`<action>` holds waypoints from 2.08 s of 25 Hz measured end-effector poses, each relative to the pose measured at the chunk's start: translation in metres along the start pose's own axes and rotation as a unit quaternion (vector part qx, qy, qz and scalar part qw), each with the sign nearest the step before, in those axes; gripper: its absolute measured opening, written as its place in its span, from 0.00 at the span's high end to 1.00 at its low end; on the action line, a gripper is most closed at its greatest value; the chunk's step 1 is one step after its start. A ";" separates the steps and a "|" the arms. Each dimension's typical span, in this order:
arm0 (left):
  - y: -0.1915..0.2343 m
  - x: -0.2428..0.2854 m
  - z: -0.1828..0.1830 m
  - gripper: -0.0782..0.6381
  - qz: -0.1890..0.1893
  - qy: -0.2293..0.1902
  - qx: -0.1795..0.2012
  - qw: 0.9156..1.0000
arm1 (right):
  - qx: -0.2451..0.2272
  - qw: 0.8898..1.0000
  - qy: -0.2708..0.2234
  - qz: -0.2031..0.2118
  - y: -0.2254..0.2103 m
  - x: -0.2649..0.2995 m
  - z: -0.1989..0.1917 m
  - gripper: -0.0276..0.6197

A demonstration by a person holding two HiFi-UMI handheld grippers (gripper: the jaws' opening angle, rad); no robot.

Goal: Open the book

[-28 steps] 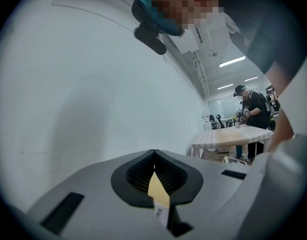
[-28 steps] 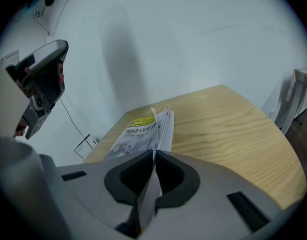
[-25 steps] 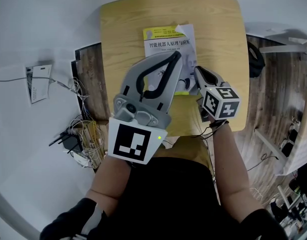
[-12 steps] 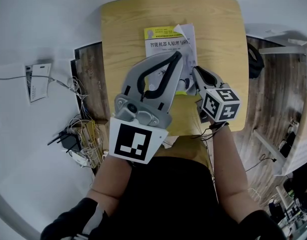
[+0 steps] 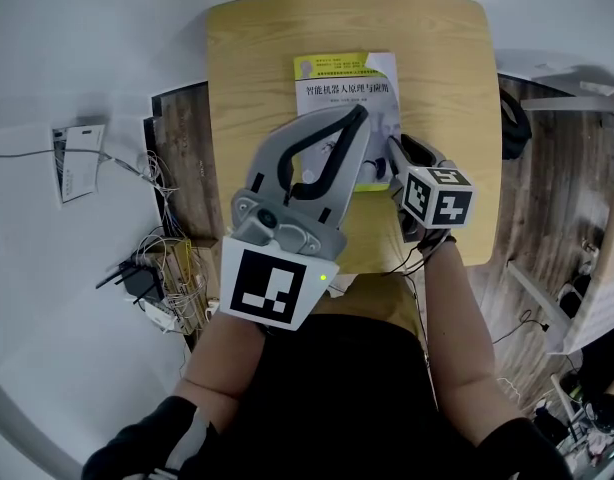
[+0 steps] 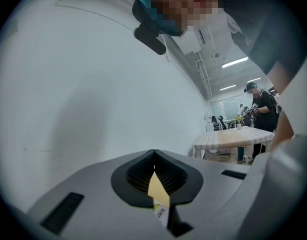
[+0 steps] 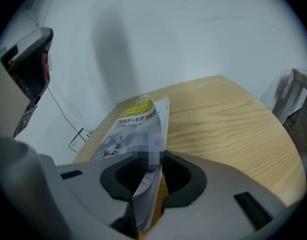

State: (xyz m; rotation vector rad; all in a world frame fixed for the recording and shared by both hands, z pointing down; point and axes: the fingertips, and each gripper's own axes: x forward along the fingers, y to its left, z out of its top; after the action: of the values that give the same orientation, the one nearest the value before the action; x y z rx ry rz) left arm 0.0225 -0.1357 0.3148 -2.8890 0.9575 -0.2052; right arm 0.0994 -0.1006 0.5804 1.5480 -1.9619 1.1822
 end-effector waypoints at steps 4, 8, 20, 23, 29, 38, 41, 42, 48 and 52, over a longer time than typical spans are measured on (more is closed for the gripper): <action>0.001 0.001 -0.001 0.88 0.001 0.003 -0.001 1.000 | 0.009 1.000 0.009 -0.024 -0.004 0.000 0.002 0.78; 0.003 0.000 -0.001 0.88 0.002 0.001 -0.003 1.000 | -0.013 0.999 0.020 -0.025 -0.001 -0.001 0.002 0.83; 0.001 0.000 -0.001 0.88 0.000 0.001 -0.001 1.000 | 0.009 0.996 -0.056 0.070 0.028 -0.033 0.027 0.90; 0.001 0.001 0.000 0.88 -0.002 0.002 -0.001 1.000 | 0.011 0.994 -0.054 0.099 0.036 -0.033 0.029 0.90; 0.001 0.000 0.003 0.88 -0.003 -0.001 0.001 1.000 | 0.017 0.996 -0.047 0.074 0.028 -0.028 0.022 0.89; 0.003 -0.002 0.002 0.88 -0.007 0.001 0.003 1.000 | -0.006 1.000 -0.010 0.003 0.005 -0.011 0.006 0.89; 0.006 -0.003 0.002 0.88 -0.007 0.001 0.007 1.000 | -0.013 0.999 -0.031 -0.004 0.011 -0.019 0.012 0.90; 0.007 -0.004 0.002 0.88 -0.007 0.001 0.006 1.000 | -0.020 0.999 -0.037 -0.004 0.015 -0.022 0.014 0.90; 0.010 -0.007 0.006 0.88 -0.009 -0.003 0.007 1.000 | -0.044 0.997 -0.060 0.004 0.035 -0.036 0.025 0.90; 0.017 -0.014 0.007 0.88 -0.010 -0.007 0.008 1.000 | -0.071 0.995 -0.070 0.004 0.056 -0.041 0.032 0.90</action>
State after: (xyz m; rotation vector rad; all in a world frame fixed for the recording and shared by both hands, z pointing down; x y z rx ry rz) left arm 0.0026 -0.1407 0.3048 -2.8836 0.9201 -0.1915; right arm 0.0668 -0.0985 0.5114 1.5880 -2.0934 0.9369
